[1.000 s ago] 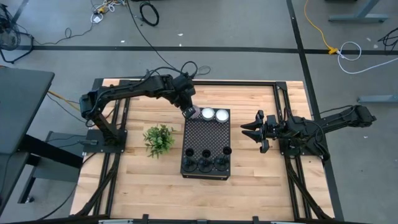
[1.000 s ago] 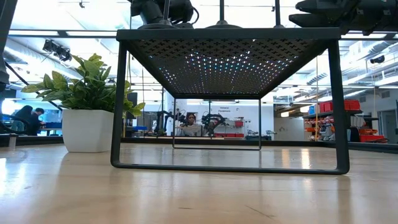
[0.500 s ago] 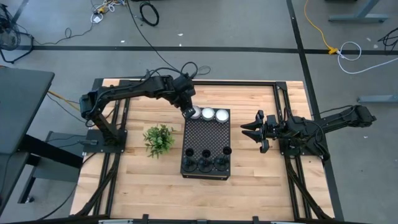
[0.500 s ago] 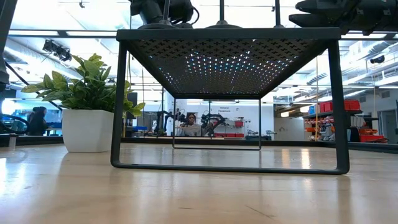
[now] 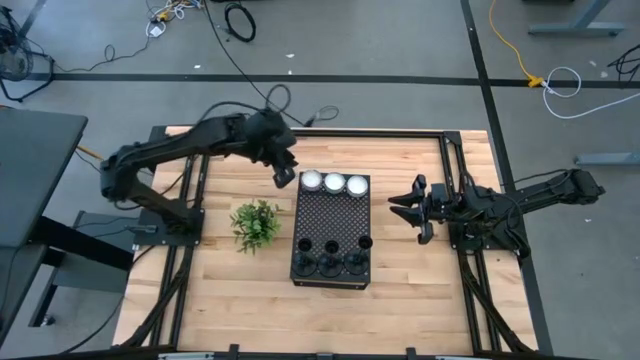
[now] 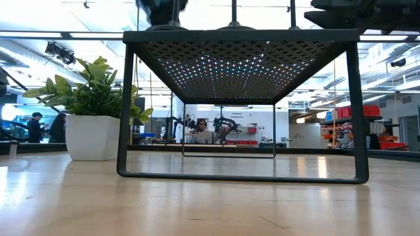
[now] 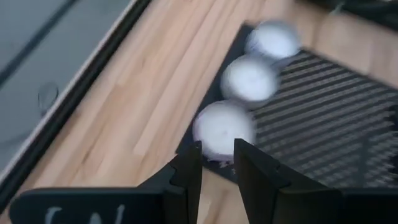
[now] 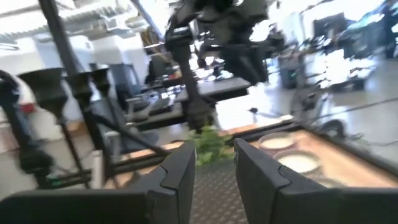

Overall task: Pick & Place candle stick holders
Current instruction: Return to Home Position

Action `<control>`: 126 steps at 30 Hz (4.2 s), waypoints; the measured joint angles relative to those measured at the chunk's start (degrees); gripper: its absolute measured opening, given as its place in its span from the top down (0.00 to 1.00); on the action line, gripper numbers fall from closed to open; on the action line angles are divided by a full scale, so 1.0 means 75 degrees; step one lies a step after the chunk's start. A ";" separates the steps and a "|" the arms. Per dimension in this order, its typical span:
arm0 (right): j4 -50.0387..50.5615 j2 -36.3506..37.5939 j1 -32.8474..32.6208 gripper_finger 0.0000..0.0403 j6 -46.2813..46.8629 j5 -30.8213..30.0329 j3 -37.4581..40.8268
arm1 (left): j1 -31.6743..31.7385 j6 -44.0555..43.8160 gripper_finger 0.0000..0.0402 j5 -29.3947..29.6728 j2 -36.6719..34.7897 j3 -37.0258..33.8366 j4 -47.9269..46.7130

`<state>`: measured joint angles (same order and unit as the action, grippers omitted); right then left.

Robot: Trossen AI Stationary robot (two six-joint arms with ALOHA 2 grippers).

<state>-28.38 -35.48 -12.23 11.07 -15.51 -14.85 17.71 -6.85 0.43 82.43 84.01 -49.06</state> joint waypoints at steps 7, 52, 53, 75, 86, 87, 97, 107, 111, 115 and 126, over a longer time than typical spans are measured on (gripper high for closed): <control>-0.0041 0.0000 0.0003 0.72 -0.0036 -0.1155 0.0000 | -0.1025 0.0454 0.77 0.0170 -0.0839 0.0000 -0.0057; 0.3090 0.3952 -0.0003 0.72 -0.0506 -0.1198 0.1862 | -0.4025 0.0897 0.77 0.1518 -0.8757 -1.1130 0.8801; 0.3150 0.3952 -0.0003 0.72 -0.0538 -0.1273 0.1862 | -0.4030 0.1037 0.77 0.1241 -0.8776 -1.1130 0.8875; 0.3429 0.3879 -0.0006 0.72 -0.0340 0.0873 0.1862 | -0.4030 0.1396 0.77 0.0784 -1.0216 -1.1138 0.9637; 0.3421 0.3879 -0.0006 0.72 -0.0340 0.0855 0.1862 | -0.4027 0.0712 0.77 0.1554 -1.0960 -1.1138 0.8769; 0.3420 0.3879 -0.0006 0.72 -0.0340 0.0852 0.1862 | -0.4027 0.0639 0.77 0.1505 -1.0933 -1.1138 0.8730; 0.3395 0.3879 -0.0006 0.72 -0.0343 0.0849 0.1862 | -0.4029 -0.0204 0.77 0.1253 -1.0945 -1.1141 0.9155; 0.3392 0.3879 -0.0006 0.72 -0.0343 0.0851 0.1862 | -0.4049 -0.0207 0.77 0.1255 -1.0951 -1.1141 0.9154; 0.3392 0.3879 -0.0006 0.72 -0.0343 0.0851 0.1861 | -0.3952 -0.0207 0.77 0.1223 -1.0963 -1.1144 0.9151; 0.3392 0.3879 -0.0006 0.72 -0.0344 0.0851 0.1859 | -0.3628 -0.0207 0.77 0.1250 -1.0989 -1.1144 0.9148; 0.3393 0.3879 -0.0006 0.72 -0.0344 0.0851 0.1859 | -0.3070 -0.0207 0.77 0.1223 -1.0989 -1.1144 0.9158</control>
<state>-2.94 -6.39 -12.27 8.49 -9.13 -0.91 -5.31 -8.40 9.60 0.01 0.43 19.63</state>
